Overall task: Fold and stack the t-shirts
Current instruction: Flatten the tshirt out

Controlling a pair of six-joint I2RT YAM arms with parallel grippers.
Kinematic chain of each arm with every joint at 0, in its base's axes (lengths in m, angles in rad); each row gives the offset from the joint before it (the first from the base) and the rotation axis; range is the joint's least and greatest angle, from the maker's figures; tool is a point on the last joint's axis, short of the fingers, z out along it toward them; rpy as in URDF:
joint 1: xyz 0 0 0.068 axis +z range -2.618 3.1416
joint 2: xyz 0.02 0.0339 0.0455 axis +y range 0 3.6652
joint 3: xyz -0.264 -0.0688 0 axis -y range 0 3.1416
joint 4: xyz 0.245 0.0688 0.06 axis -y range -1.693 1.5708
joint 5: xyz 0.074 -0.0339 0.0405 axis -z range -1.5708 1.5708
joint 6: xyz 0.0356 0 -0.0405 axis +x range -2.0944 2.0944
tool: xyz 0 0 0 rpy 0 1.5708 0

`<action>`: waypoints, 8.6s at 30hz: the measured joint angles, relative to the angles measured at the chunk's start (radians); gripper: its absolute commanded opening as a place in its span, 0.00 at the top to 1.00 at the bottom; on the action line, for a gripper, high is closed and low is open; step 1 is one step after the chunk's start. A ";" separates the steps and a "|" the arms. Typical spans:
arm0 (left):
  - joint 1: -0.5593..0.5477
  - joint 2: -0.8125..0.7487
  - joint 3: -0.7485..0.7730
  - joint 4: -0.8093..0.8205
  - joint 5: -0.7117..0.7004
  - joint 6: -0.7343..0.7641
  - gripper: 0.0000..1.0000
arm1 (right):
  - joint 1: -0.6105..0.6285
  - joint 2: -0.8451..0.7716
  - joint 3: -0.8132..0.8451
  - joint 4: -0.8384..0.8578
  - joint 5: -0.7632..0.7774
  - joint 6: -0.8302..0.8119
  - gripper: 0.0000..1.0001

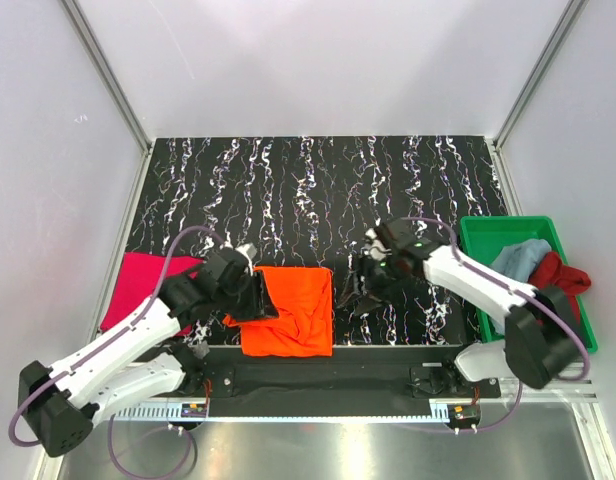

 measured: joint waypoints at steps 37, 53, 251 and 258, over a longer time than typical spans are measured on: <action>0.457 0.177 -0.175 0.002 -0.047 -0.007 1.00 | 0.441 0.478 0.301 0.156 0.248 0.014 0.97; 0.452 0.333 1.223 -0.026 0.111 0.273 1.00 | 0.082 0.558 1.801 -0.359 0.655 -0.326 1.00; 0.664 0.267 -0.148 0.245 0.177 0.141 1.00 | -0.063 -0.064 0.011 -0.114 0.545 0.193 0.33; 0.664 0.265 -0.146 0.244 0.177 0.155 1.00 | -0.063 0.025 0.026 -0.130 0.574 0.227 0.42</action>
